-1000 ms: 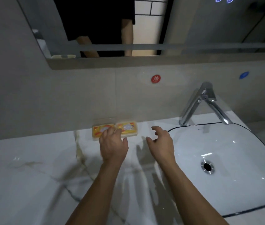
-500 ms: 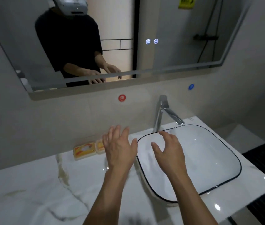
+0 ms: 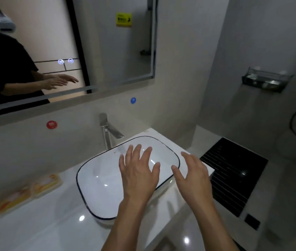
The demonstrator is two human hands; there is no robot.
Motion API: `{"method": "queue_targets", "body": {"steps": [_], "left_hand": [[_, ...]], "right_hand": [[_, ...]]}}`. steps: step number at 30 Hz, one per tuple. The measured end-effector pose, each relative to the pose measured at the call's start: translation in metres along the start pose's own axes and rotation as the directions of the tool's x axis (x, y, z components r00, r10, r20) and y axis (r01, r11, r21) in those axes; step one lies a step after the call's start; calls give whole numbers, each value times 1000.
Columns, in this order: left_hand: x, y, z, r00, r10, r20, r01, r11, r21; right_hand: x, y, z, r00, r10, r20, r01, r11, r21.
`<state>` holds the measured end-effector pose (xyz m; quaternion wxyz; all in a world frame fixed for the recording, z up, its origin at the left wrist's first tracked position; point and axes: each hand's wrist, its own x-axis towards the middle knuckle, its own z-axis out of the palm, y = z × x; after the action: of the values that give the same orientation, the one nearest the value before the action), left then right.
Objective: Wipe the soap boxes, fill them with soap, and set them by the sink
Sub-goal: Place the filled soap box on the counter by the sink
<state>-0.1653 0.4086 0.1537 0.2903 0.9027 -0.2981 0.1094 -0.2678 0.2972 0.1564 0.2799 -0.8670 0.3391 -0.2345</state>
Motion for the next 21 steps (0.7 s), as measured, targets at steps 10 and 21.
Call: {"method": "queue_targets", "body": {"steps": [10,21], "left_hand": [[-6,124,83,951,252,178,-232,965,-124],[63,212,154,827,503,250,-429,853,-298]], "right_hand": [[-9,107,-85,951,257,-171,-265,964,-28],[45,161,-133,847,398,-353,-443,895,-53]]}}
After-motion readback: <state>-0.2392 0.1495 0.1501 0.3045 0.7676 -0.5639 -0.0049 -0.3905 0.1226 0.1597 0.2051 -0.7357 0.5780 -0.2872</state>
